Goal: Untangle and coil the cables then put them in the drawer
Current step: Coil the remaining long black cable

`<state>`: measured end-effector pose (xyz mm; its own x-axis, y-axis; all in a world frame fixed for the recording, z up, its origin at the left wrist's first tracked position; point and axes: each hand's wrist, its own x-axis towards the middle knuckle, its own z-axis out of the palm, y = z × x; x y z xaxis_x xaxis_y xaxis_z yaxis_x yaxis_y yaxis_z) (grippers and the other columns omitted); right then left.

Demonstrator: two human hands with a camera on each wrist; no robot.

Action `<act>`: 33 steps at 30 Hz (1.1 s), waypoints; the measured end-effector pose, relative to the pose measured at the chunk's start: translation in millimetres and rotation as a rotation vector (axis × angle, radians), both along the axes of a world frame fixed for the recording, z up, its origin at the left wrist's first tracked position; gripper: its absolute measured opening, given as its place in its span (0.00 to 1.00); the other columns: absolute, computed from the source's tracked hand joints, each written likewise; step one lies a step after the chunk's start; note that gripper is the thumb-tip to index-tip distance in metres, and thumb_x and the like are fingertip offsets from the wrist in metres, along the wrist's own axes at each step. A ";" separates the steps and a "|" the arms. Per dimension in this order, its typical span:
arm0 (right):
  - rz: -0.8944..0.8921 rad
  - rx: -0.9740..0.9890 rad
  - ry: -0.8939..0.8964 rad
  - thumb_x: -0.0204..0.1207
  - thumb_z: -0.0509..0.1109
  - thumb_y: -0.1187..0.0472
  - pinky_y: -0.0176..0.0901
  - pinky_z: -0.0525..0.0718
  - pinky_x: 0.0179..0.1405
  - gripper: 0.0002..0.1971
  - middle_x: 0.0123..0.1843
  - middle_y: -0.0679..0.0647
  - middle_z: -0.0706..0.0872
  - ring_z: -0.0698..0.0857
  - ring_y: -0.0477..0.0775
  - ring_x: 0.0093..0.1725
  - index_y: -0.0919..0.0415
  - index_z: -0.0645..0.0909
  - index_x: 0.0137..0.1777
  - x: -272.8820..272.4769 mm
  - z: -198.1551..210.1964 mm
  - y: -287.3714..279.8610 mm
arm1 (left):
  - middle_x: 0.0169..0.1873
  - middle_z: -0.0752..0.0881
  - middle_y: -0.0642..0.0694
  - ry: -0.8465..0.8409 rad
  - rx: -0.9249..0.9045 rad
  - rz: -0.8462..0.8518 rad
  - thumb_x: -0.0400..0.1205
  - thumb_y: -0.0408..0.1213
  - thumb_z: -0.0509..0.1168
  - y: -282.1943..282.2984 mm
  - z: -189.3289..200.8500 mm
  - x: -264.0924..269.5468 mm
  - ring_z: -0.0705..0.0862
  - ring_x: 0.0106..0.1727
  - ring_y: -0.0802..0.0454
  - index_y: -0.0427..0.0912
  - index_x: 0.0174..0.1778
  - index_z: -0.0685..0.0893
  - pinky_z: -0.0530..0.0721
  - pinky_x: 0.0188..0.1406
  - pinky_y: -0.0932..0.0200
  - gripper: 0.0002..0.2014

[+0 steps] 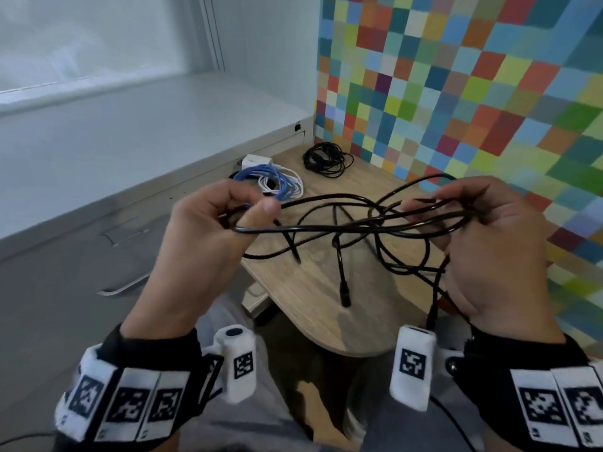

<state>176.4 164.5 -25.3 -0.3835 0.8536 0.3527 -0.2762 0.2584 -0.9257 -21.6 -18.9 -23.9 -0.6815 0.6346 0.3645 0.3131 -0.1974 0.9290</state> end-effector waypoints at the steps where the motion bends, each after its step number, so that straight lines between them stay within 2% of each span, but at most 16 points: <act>1: -0.021 -0.007 0.032 0.75 0.58 0.87 0.56 0.93 0.54 0.26 0.43 0.57 0.91 0.94 0.64 0.51 0.56 0.86 0.40 1.1 -2.2 2.1 | 0.31 0.84 0.41 -0.014 -0.010 -0.062 0.68 0.55 0.80 -2.8 -1.6 -4.2 0.74 0.31 0.51 0.53 0.42 0.92 0.73 0.33 0.55 0.13; 3: -0.050 -0.021 0.099 0.76 0.67 0.82 0.57 0.92 0.58 0.21 0.43 0.56 0.92 0.93 0.68 0.56 0.54 0.87 0.38 0.5 -2.0 3.3 | 0.32 0.80 0.32 0.010 -0.047 -0.211 0.64 0.55 0.85 -10.4 -3.7 -11.2 0.72 0.33 0.46 0.52 0.48 0.93 0.73 0.38 0.59 0.20; 4: -0.039 -0.045 0.148 0.73 0.79 0.72 0.57 0.91 0.59 0.12 0.44 0.56 0.91 0.92 0.69 0.58 0.53 0.88 0.37 -0.2 1.2 3.3 | 0.28 0.74 0.32 0.030 -0.072 -0.262 0.64 0.56 0.85 -14.9 -3.4 -14.0 0.68 0.31 0.44 0.51 0.49 0.94 0.69 0.35 0.59 0.21; 6: -0.012 -0.134 0.249 0.55 0.90 0.57 0.56 0.89 0.64 0.14 0.48 0.61 0.89 0.91 0.70 0.60 0.54 0.87 0.35 -0.7 6.2 4.5 | 0.23 0.70 0.35 -0.001 -0.073 -0.328 0.66 0.50 0.84 -22.0 -3.2 -18.8 0.65 0.27 0.43 0.47 0.45 0.95 0.66 0.29 0.61 0.16; 8: -0.042 -0.130 0.299 0.68 0.79 0.67 0.55 0.88 0.67 0.08 0.51 0.61 0.87 0.89 0.74 0.63 0.54 0.87 0.35 -3.2 4.0 9.5 | 0.20 0.75 0.38 -0.131 -0.011 -0.403 0.69 0.39 0.75 -26.9 -2.4 -22.0 0.70 0.23 0.46 0.40 0.43 0.94 0.71 0.27 0.61 0.10; 9: -0.073 -0.084 0.279 0.74 0.72 0.72 0.54 0.88 0.67 0.14 0.52 0.62 0.86 0.88 0.75 0.64 0.52 0.87 0.35 -4.1 1.3 10.7 | 0.21 0.77 0.36 -0.192 0.007 -0.459 0.69 0.38 0.71 -28.8 -2.5 -24.2 0.73 0.22 0.44 0.36 0.45 0.94 0.76 0.28 0.60 0.13; 12: -0.020 0.021 0.260 0.82 0.65 0.77 0.56 0.87 0.67 0.20 0.53 0.63 0.85 0.89 0.76 0.61 0.51 0.87 0.40 -5.7 -7.0 11.4 | 0.34 0.85 0.21 -0.280 -0.040 -0.581 0.70 0.50 0.71 -29.0 -2.0 -27.7 0.82 0.26 0.31 0.29 0.52 0.91 0.85 0.35 0.52 0.27; 14: 0.060 0.086 0.242 0.85 0.64 0.77 0.60 0.86 0.68 0.17 0.55 0.65 0.84 0.88 0.78 0.61 0.55 0.85 0.44 -5.4 -7.6 7.7 | 0.41 0.87 0.21 -0.319 -0.067 -0.501 0.78 0.50 0.67 -23.2 -3.9 -25.9 0.85 0.29 0.28 0.31 0.52 0.91 0.87 0.37 0.49 0.23; 16: 0.130 0.096 0.238 0.85 0.66 0.73 0.61 0.86 0.67 0.09 0.56 0.67 0.83 0.90 0.76 0.59 0.59 0.81 0.47 -4.2 -5.4 4.6 | 0.44 0.88 0.26 -0.279 -0.089 -0.327 0.85 0.43 0.61 -13.1 -5.8 -18.7 0.87 0.31 0.30 0.34 0.51 0.91 0.89 0.38 0.47 0.18; 19: 0.249 0.026 0.248 0.82 0.70 0.68 0.58 0.88 0.63 0.04 0.56 0.67 0.83 0.92 0.70 0.56 0.62 0.78 0.48 -4.5 -0.3 -5.4 | 0.51 0.91 0.39 -0.107 -0.156 -0.168 0.88 0.30 0.65 0.4 -9.0 -3.9 0.90 0.37 0.39 0.42 0.59 0.89 0.91 0.44 0.46 0.09; 21: 0.319 -0.009 0.250 0.78 0.71 0.64 0.57 0.89 0.61 0.04 0.55 0.64 0.85 0.93 0.68 0.55 0.62 0.77 0.47 -5.8 2.5 -12.6 | 0.63 0.88 0.51 0.043 -0.244 -0.162 0.86 0.24 0.67 5.7 -11.4 5.4 0.93 0.44 0.47 0.54 0.68 0.85 0.92 0.49 0.47 0.21; 24: 0.370 -0.023 0.221 0.78 0.66 0.69 0.54 0.91 0.58 0.03 0.52 0.59 0.87 0.95 0.64 0.52 0.66 0.74 0.48 -7.3 5.3 -21.4 | 0.77 0.73 0.70 0.155 -0.327 -0.260 0.84 0.24 0.69 13.2 -13.1 16.0 0.91 0.50 0.55 0.70 0.74 0.79 0.91 0.49 0.58 0.34; 27: 0.380 -0.012 0.214 0.80 0.63 0.72 0.53 0.91 0.58 0.02 0.52 0.60 0.86 0.94 0.65 0.52 0.66 0.73 0.48 -5.7 5.1 -20.5 | 0.59 0.83 0.71 0.381 -0.489 -0.203 0.82 0.39 0.74 17.3 -18.2 17.6 0.86 0.43 0.63 0.74 0.57 0.83 0.87 0.42 0.64 0.20; 29: 0.344 -0.009 0.208 0.84 0.59 0.76 0.55 0.89 0.60 0.08 0.54 0.63 0.84 0.94 0.67 0.55 0.65 0.74 0.48 -2.7 3.3 -13.9 | 0.39 0.87 0.64 0.433 -0.570 -0.094 0.80 0.52 0.71 15.5 -20.4 12.3 0.83 0.34 0.64 0.63 0.42 0.86 0.83 0.37 0.59 0.02; 31: 0.274 -0.020 0.220 0.85 0.56 0.80 0.57 0.89 0.62 0.12 0.55 0.65 0.83 0.93 0.67 0.55 0.64 0.73 0.47 2.2 2.8 -5.5 | 0.29 0.85 0.57 0.356 -0.478 0.033 0.82 0.57 0.68 10.7 -23.5 1.5 0.78 0.28 0.60 0.57 0.37 0.84 0.80 0.32 0.56 0.12; 33: 0.220 -0.021 0.249 0.84 0.55 0.81 0.56 0.88 0.62 0.13 0.53 0.63 0.83 0.93 0.66 0.53 0.64 0.74 0.47 9.0 2.4 2.7 | 0.26 0.80 0.52 0.172 -0.232 0.142 0.88 0.52 0.65 5.7 -19.7 -9.8 0.74 0.27 0.52 0.51 0.38 0.82 0.74 0.29 0.52 0.14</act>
